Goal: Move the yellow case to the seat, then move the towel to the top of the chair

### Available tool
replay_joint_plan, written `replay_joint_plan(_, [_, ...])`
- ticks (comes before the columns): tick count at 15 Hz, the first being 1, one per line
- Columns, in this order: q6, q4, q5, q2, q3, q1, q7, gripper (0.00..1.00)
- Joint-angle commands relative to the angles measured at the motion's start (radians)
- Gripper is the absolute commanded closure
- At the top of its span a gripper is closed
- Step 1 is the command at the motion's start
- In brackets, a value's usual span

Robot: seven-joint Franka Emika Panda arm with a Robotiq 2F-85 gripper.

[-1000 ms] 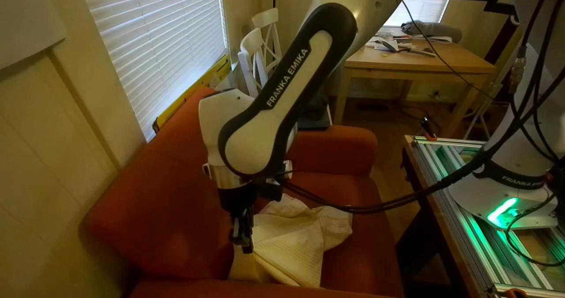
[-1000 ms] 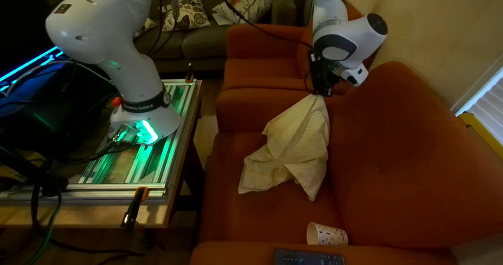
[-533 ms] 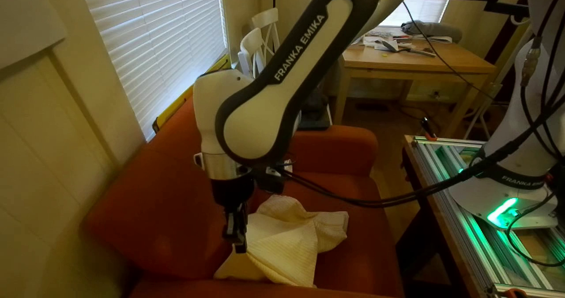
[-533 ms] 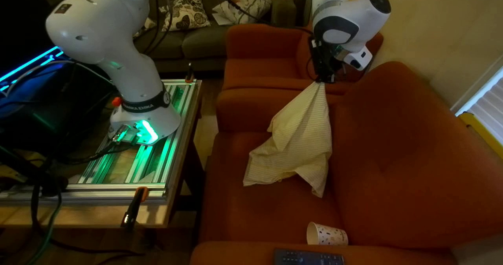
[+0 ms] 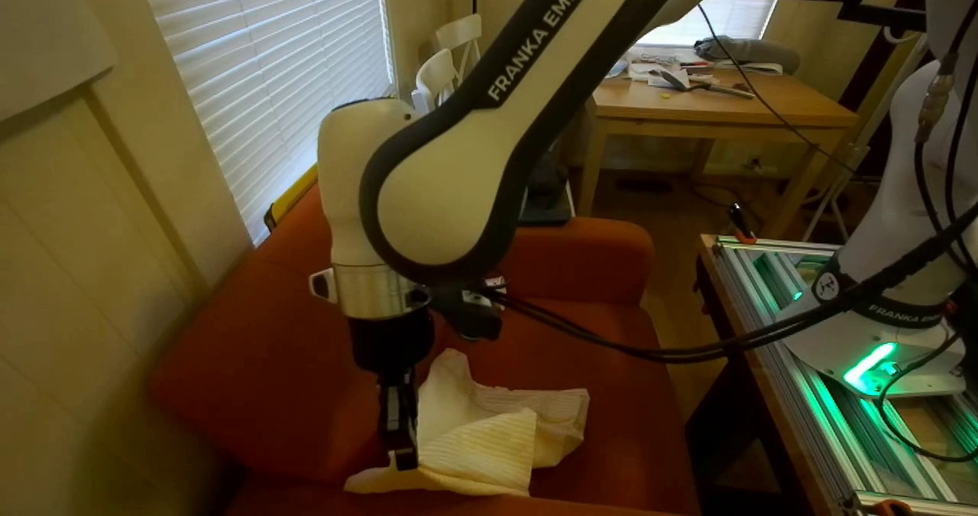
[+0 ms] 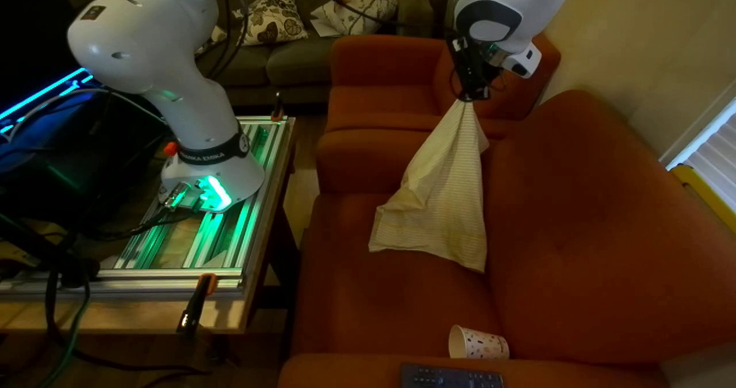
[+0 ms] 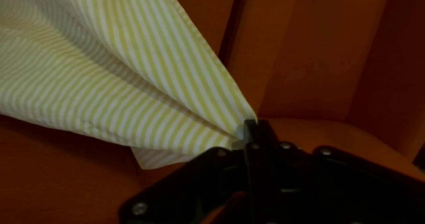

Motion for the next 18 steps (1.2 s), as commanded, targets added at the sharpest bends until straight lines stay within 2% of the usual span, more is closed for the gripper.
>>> replay_joint_plan(1, [-0.003,-0.002,0.051,-0.024,0.028,0.014,-0.086,0.99])
replay_joint_plan(8, [0.045,0.053,0.142,0.016,0.117,0.0,-0.267,0.99])
replay_joint_plan(13, [0.029,0.086,0.218,0.037,0.166,-0.018,-0.412,0.99])
replay_joint_plan(18, [0.008,0.108,0.262,0.046,0.18,0.0,-0.536,0.99])
